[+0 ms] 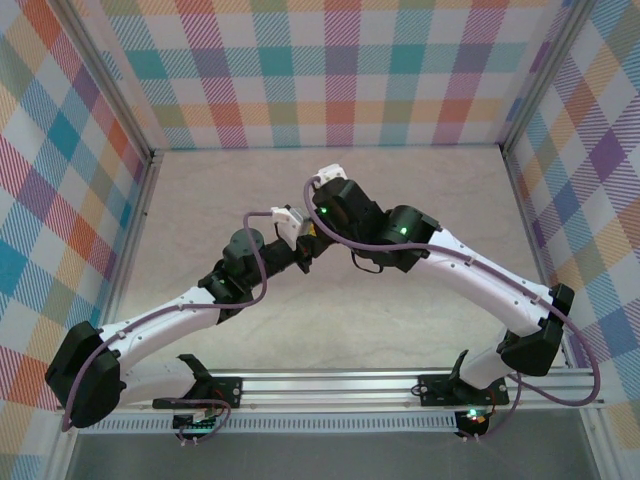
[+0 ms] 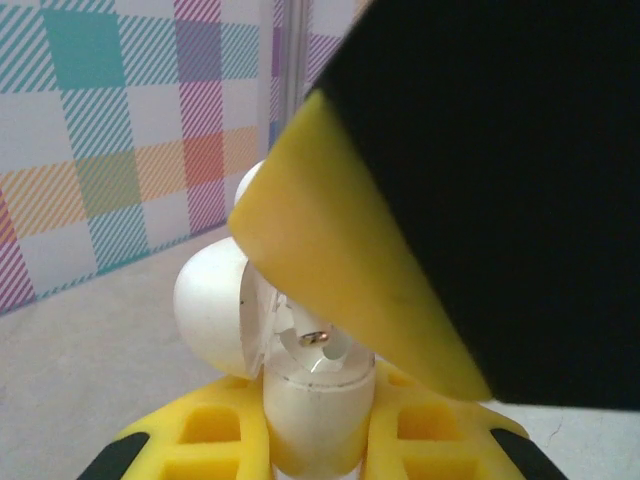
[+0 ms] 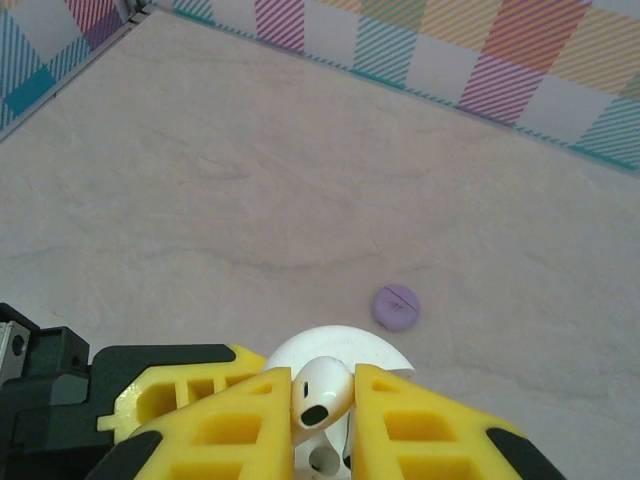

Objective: Insert the wireless bluetooth earbuds into the charging case

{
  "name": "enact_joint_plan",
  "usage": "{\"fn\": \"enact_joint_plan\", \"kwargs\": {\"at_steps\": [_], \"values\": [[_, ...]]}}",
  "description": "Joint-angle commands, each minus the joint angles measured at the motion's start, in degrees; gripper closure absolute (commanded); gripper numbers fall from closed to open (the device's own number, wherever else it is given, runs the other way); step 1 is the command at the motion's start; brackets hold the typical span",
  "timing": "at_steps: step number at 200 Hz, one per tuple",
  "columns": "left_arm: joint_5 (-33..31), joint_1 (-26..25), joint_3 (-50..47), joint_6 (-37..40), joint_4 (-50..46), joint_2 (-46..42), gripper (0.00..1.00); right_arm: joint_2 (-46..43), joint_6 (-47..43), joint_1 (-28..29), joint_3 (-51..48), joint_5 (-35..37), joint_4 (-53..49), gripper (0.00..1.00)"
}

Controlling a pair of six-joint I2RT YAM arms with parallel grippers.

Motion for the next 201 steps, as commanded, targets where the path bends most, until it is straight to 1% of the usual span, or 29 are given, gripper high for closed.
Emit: {"fn": "enact_joint_plan", "kwargs": {"at_steps": [1, 26, 75, 133, 201], "values": [[1.3, -0.7, -0.5, 0.5, 4.0, -2.2, 1.00, 0.0, -2.0, 0.2, 0.6, 1.0, 1.0, 0.81], [0.9, -0.7, -1.1, 0.6, 4.0, -2.9, 1.00, 0.1, -2.0, 0.2, 0.7, 0.8, 0.8, 0.80], [2.2, -0.6, -1.0, 0.7, 4.8, -2.9, 1.00, 1.5, -2.8, 0.1, 1.9, 1.4, -0.4, 0.80], [0.7, -0.6, -1.1, 0.9, 4.2, -2.8, 1.00, 1.2, -2.3, 0.1, 3.2, 1.4, -2.9, 0.80], [0.5, -0.7, -0.8, 0.8, 3.8, -2.7, 1.00, 0.7, -2.3, 0.1, 2.0, 2.2, -3.2, 0.80]]}}
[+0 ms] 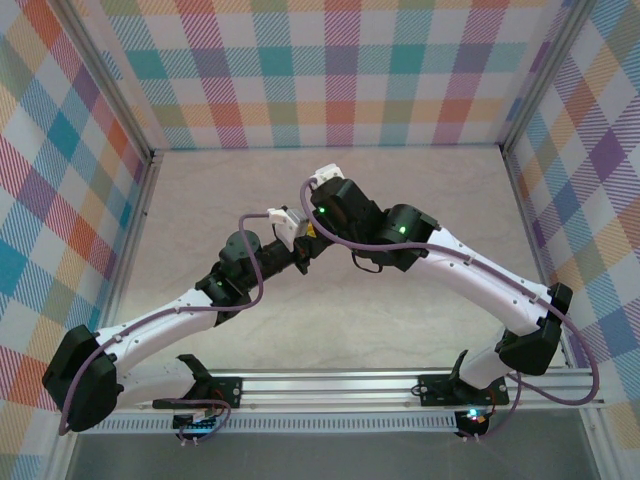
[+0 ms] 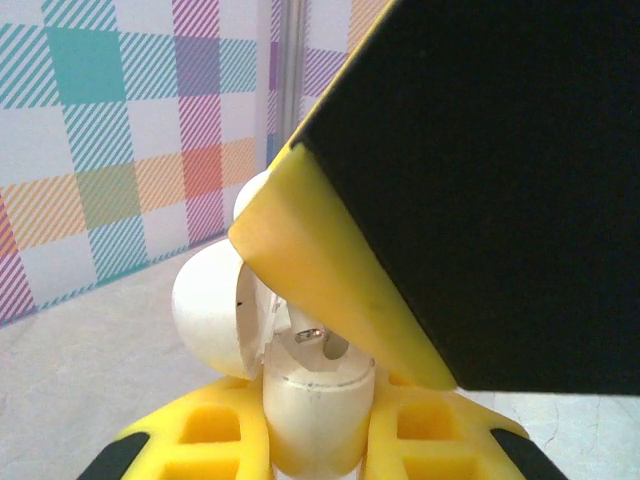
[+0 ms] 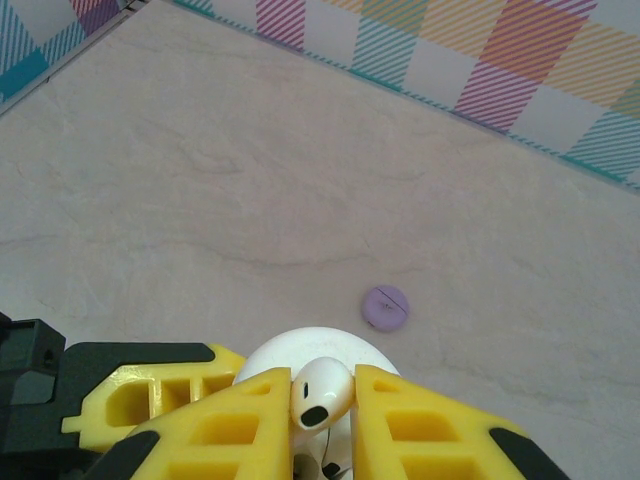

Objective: Insert the wireless bluetooth earbuds into the charging case

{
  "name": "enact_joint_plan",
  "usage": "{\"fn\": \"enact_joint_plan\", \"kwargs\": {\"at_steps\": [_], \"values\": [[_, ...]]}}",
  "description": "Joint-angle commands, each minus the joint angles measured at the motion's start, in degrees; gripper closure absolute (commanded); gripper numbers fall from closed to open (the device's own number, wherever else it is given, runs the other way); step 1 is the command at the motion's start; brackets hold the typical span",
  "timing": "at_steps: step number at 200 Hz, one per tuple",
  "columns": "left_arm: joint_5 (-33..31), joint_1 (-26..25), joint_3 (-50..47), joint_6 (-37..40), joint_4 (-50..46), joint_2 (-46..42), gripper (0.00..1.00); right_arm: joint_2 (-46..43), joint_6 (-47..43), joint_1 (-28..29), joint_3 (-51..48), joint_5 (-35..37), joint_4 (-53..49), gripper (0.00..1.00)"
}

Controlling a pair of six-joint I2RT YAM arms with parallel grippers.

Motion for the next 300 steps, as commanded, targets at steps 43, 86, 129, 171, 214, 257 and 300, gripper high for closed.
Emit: {"fn": "enact_joint_plan", "kwargs": {"at_steps": [43, 86, 129, 171, 214, 257, 300], "values": [[0.5, -0.7, 0.0, 0.8, 3.1, -1.2, 1.00, -0.1, -0.6, -0.5, 1.2, 1.9, -2.8, 0.79], [0.5, -0.7, 0.5, 0.8, 3.0, -1.2, 1.00, 1.5, -0.8, -0.7, 2.3, 0.3, -4.7, 0.79], [0.5, -0.7, 0.9, 0.9, 2.5, -1.1, 1.00, 5.1, 0.7, -0.7, 5.0, -2.2, -10.2, 0.77], [0.3, -0.7, 0.8, 0.9, 2.6, -1.4, 1.00, 6.8, 3.8, -0.7, 5.9, -5.9, -12.2, 0.72], [0.3, -0.7, 0.8, 1.1, 2.2, -2.3, 1.00, 7.8, 5.3, -1.2, 8.5, -7.0, -14.0, 0.65], [0.7, -0.7, 0.0, 0.2, 4.0, -2.1, 1.00, 7.6, 6.0, -1.5, 9.6, -9.2, -13.6, 0.61], [0.7, -0.7, -0.2, -0.1, 4.4, -1.9, 1.00, 7.0, 7.3, -1.7, 10.8, -14.0, -13.2, 0.61]]}}
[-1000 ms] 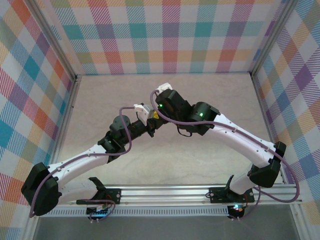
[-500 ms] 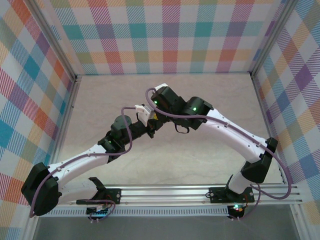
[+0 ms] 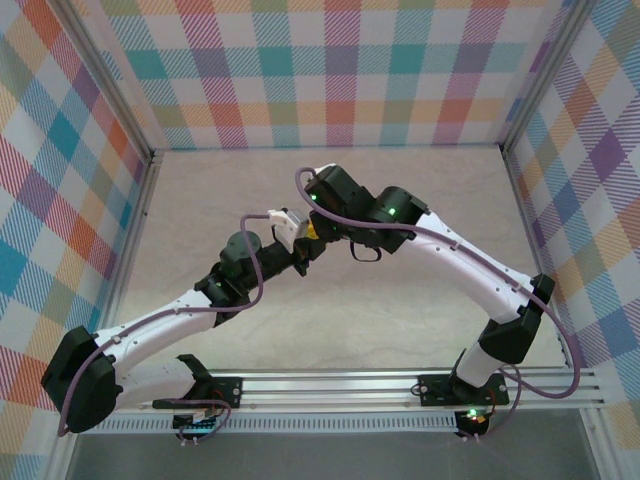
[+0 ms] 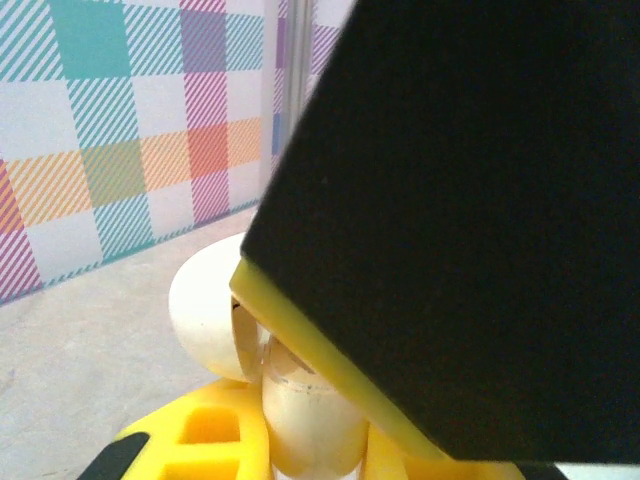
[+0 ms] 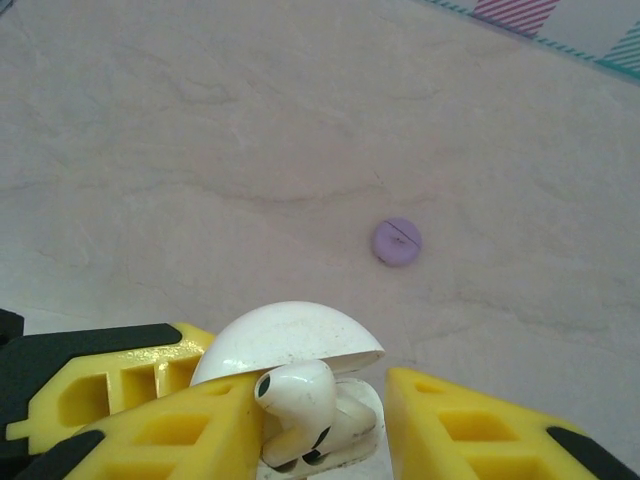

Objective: Insert the wireless bluetooth earbuds into the charging case

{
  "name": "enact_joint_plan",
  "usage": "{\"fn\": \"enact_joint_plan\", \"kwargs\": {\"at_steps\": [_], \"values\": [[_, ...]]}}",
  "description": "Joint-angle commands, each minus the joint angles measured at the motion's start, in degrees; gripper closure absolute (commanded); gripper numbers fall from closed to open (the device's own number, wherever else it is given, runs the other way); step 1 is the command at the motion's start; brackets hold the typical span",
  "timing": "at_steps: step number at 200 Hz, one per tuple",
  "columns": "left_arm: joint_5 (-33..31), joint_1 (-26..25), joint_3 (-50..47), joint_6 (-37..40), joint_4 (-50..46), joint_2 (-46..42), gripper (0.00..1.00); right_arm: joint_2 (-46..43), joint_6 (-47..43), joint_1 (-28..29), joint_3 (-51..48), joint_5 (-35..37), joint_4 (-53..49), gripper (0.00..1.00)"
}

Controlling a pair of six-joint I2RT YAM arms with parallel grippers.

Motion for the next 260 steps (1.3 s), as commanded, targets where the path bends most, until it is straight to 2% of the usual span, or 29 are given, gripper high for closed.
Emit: {"fn": "enact_joint_plan", "kwargs": {"at_steps": [1, 96, 126, 260], "values": [[1.4, -0.7, 0.2, -0.1, 6.4, -1.4, 1.00, 0.5, 1.8, 0.7, 1.7, -7.2, -0.9, 0.61], [1.4, -0.7, 0.4, -0.5, 6.2, -1.8, 1.00, -1.0, 4.6, -1.1, 4.6, -14.8, -1.6, 0.51], [1.4, -0.7, 0.1, -0.8, 6.5, -2.2, 1.00, -1.6, 5.2, -2.1, 4.2, -17.6, -0.7, 0.51], [2.7, -0.6, -0.3, -0.9, 6.2, -3.1, 1.00, -2.7, 4.6, -5.3, 1.5, -23.7, 0.7, 0.65]]}}
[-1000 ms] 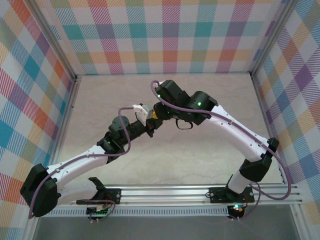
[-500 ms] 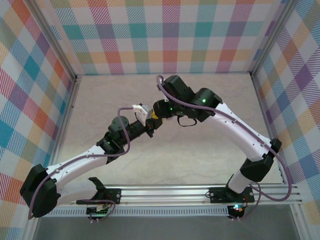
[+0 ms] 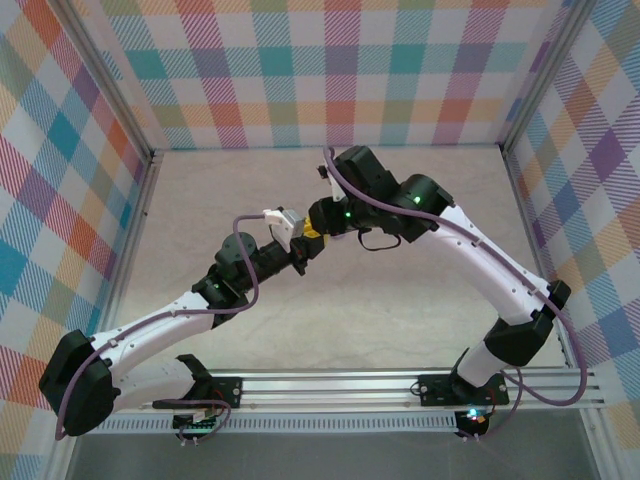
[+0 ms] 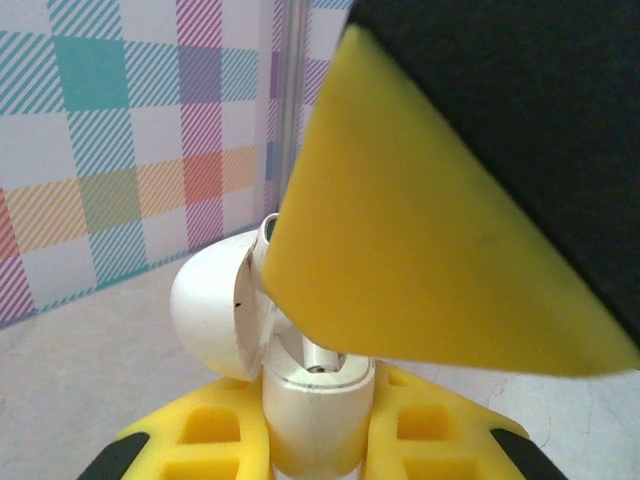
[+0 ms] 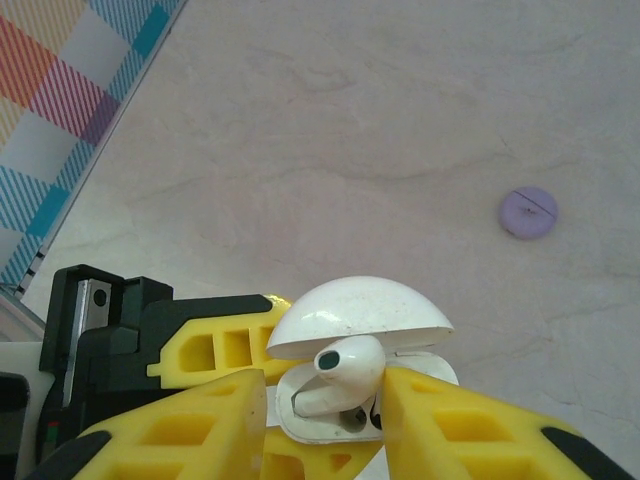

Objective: Insert the wireless bluetooth earbuds into the charging case

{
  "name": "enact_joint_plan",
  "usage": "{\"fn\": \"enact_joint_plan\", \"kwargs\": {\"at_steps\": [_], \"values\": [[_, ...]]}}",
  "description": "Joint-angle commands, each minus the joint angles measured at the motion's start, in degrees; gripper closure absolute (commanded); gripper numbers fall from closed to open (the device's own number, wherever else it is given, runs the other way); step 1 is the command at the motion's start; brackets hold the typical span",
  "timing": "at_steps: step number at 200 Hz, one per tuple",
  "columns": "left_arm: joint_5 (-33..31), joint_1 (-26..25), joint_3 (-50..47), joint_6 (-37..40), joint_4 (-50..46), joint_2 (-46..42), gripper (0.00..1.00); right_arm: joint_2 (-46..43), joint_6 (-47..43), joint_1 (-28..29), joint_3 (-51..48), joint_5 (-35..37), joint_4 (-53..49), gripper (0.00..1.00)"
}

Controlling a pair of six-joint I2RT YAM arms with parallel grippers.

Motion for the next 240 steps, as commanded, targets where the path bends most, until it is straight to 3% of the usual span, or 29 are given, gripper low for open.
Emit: {"fn": "enact_joint_plan", "kwargs": {"at_steps": [1, 137, 240], "values": [[2.0, -0.7, 0.0, 0.0, 4.2, -1.8, 1.00, -0.3, -0.5, 0.1, -0.7, -4.3, 0.6, 0.65], [2.0, -0.7, -0.2, 0.3, 3.5, -2.2, 1.00, -2.0, -2.0, -1.2, -2.3, -2.1, 1.2, 0.78], [0.2, -0.6, -0.5, -1.1, 5.7, -1.9, 1.00, -6.9, -6.6, -1.2, -10.3, -6.8, 8.3, 0.74]]}}
